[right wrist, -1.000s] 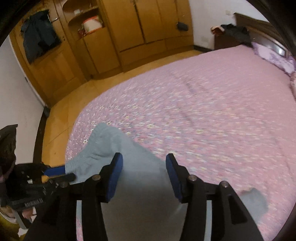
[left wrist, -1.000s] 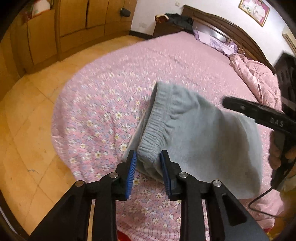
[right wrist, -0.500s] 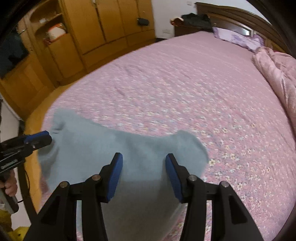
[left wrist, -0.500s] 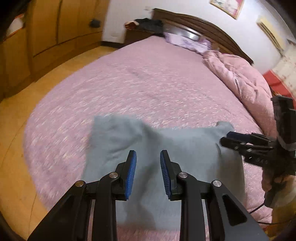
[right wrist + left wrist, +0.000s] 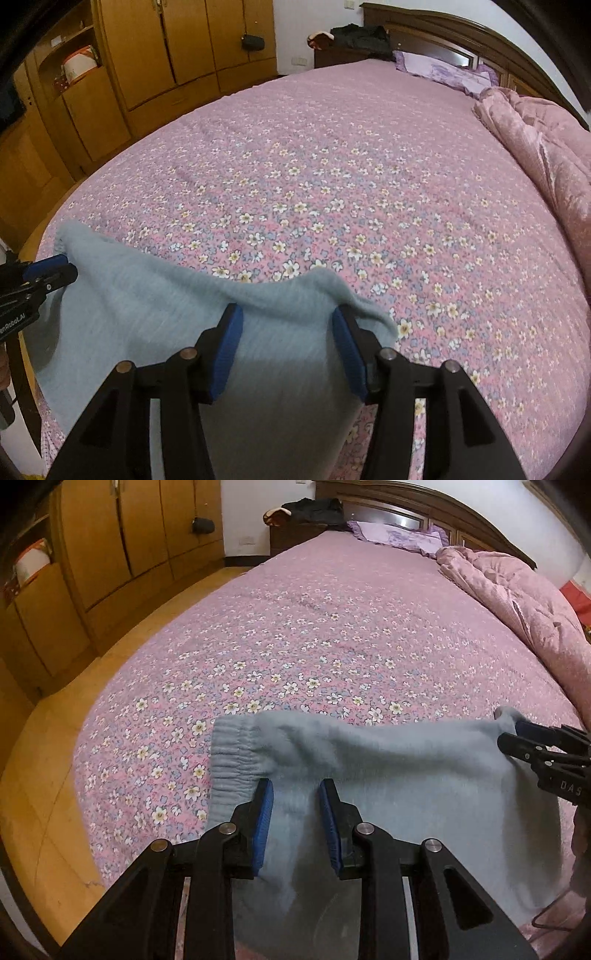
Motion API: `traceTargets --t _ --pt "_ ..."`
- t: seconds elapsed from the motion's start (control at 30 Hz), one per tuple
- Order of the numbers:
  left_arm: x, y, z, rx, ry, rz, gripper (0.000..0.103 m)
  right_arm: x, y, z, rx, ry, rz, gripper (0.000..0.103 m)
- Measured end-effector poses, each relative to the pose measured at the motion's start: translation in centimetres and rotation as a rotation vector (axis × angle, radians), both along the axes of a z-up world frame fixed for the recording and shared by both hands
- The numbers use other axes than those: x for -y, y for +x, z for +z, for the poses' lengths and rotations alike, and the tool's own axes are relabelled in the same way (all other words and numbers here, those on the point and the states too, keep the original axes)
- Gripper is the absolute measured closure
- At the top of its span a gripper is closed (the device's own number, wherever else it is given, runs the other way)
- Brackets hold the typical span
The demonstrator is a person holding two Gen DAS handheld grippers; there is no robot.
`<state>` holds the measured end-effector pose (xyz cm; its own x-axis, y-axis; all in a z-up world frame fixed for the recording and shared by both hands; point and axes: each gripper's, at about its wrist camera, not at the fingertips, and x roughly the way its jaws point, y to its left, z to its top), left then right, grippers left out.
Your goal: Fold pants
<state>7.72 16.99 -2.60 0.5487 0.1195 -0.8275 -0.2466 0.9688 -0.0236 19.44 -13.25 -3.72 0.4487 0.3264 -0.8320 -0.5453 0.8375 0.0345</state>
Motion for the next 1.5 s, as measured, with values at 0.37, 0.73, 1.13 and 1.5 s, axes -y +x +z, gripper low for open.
traceTargets --t 0.37,0.73,1.13,1.5 --pt "0.2 -1.7 1.6 -0.012 -0.045 0.032 0.083 0.6 -2.0 1.7 -0.010 -0.019 -0.049 0.041" --pt "2.1 -2.2 2.2 -0.027 -0.041 0.002 0.082 1.8 -3.7 3.1 -0.009 -0.005 -0.066 0.036" --pt "5.6 -3.0 1.8 -0.067 -0.042 -0.092 0.082 4.1 -6.9 3.8 -0.063 0.036 -0.080 0.028" --pt "7.4 -4.0 0.7 -0.095 -0.055 -0.129 0.082 6.7 -9.1 1.7 -0.179 0.111 -0.122 0.027"
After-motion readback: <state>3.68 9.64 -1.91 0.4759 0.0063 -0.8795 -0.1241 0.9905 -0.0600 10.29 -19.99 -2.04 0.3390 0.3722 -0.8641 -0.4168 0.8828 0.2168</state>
